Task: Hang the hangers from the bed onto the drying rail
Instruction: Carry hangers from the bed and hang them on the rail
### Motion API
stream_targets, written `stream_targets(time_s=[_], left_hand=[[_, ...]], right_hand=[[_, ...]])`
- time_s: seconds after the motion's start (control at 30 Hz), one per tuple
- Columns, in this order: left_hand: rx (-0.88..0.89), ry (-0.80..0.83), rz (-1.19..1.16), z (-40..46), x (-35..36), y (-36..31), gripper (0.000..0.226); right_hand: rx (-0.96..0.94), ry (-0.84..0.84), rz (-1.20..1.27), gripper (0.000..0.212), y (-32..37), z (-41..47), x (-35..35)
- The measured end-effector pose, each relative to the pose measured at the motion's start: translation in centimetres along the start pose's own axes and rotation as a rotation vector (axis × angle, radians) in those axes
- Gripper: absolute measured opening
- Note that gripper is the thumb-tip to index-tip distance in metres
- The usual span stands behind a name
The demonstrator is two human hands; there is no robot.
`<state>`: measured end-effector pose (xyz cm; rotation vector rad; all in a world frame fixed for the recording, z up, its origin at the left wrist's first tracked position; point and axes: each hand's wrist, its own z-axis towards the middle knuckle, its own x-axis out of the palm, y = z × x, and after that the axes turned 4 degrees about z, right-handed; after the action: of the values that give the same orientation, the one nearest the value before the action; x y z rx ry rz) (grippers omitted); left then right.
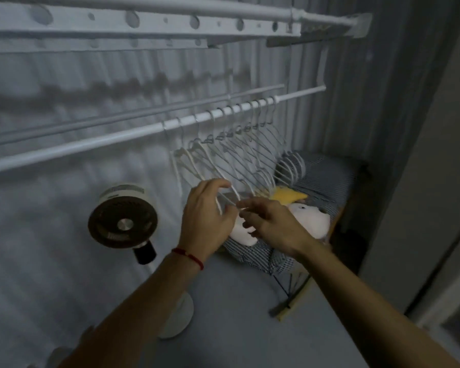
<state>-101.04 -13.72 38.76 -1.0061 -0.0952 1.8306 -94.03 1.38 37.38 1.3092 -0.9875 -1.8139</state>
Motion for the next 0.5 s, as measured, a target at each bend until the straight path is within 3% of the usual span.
stream_targets(time_s=[0.1, 0.23, 0.5], left_hand=[[0.069, 0.16, -0.168, -2.5, 3.3, -2.9, 0.033], [0.055, 0.465, -0.359, -7.6, 9.1, -7.1, 0.026], [0.25, 1.027, -0.457, -23.7, 16.8, -19.1, 0.028]], right_hand=[[0.059, -0.151, -0.117, 0.031, -1.5, -4.9, -0.7], [0.313, -0.364, -0.201, 0.032, -5.1, -13.7, -2.4], [0.82, -0.784, -0.186, 0.034, -10.6, -38.4, -4.7]])
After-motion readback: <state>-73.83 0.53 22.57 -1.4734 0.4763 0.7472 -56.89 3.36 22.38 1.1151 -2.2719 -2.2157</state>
